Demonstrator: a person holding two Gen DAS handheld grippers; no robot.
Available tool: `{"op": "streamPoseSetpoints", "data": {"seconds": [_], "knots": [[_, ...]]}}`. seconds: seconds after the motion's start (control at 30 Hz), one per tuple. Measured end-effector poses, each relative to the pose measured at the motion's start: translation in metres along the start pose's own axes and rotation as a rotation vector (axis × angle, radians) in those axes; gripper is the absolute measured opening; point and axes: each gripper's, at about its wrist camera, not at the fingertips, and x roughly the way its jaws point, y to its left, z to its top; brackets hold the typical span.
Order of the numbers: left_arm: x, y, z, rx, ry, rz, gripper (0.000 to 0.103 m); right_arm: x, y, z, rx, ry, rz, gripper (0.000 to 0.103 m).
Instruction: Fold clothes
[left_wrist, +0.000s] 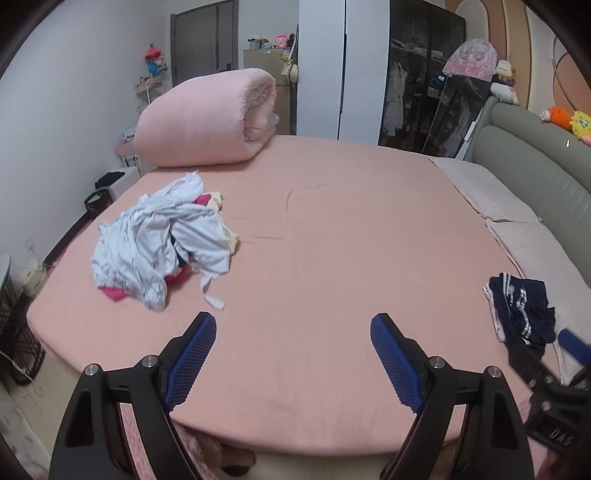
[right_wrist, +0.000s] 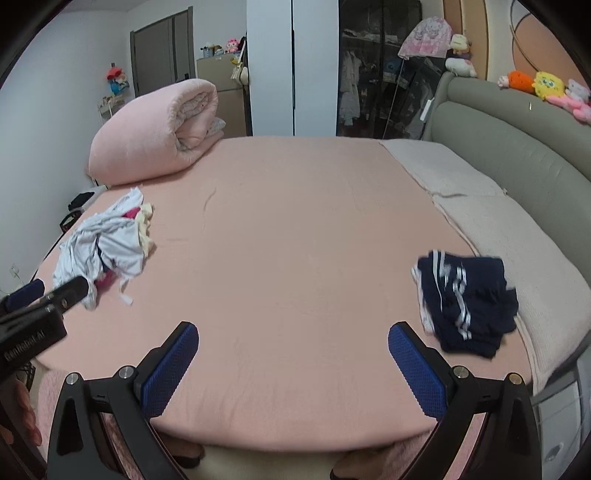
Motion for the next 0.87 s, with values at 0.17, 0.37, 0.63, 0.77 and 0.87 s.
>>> {"op": "streamPoseSetpoints", "data": {"seconds": [0.17, 0.37, 0.63, 0.77, 0.87], "knots": [[-0.008, 0.004, -0.038, 0.018, 0.017, -0.012, 0.086, -0.007, 0.000, -0.036, 0.041, 0.022, -0.012, 0.103], [-0.003, 0.007, -0.067, -0.042, 0.059, -0.066, 0.086, -0.006, 0.012, -0.061, -0.005, 0.059, 0.008, 0.103], [0.007, -0.019, -0.092, 0.026, 0.080, -0.034, 0.086, -0.009, 0.008, -0.069, -0.005, 0.044, -0.051, 0.103], [0.009, -0.020, -0.096, 0.019, 0.085, -0.020, 0.086, -0.006, 0.007, -0.073, -0.004, 0.059, -0.046, 0.103], [0.006, -0.022, -0.099, 0.015, 0.074, -0.002, 0.086, -0.006, 0.005, -0.076, -0.012, 0.062, -0.041, 0.103]]}}
